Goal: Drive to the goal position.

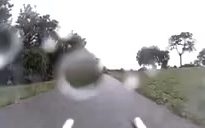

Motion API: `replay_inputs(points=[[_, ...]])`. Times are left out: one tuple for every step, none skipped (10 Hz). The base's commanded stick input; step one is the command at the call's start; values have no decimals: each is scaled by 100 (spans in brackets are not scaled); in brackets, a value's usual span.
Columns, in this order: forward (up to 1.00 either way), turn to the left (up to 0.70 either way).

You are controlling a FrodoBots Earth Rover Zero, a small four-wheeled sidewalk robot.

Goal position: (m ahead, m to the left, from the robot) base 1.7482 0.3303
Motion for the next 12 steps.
replay_inputs(points=[[70,0],[70,0],[70,0],[70,0],[70,0],[70,0],[70,0],[70,0],[70,0],[70,0],[70,0],[70,0]])
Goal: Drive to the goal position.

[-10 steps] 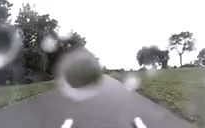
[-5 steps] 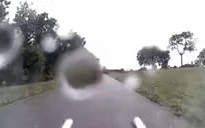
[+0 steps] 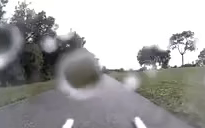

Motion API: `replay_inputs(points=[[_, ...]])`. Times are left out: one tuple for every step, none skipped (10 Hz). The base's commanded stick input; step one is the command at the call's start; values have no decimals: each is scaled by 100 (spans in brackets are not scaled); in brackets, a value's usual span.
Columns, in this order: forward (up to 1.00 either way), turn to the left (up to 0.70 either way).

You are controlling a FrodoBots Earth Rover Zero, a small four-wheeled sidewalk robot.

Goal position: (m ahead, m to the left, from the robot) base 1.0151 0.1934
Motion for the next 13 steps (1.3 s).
replay_inputs(points=[[70,0],[70,0],[70,1],[70,7],[70,14],[70,20],[70,26],[70,32],[70,35],[70,35],[70,35],[70,35],[70,35]])
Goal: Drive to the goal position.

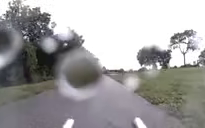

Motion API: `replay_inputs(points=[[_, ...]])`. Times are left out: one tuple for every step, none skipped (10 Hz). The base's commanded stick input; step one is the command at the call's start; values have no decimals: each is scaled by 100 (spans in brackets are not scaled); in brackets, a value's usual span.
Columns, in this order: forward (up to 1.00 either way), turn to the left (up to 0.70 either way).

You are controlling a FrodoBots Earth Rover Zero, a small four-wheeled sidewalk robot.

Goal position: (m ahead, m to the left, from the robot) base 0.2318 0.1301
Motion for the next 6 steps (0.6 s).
replay_inputs(points=[[70,35],[70,35],[70,35],[70,35],[70,35],[70,35]])
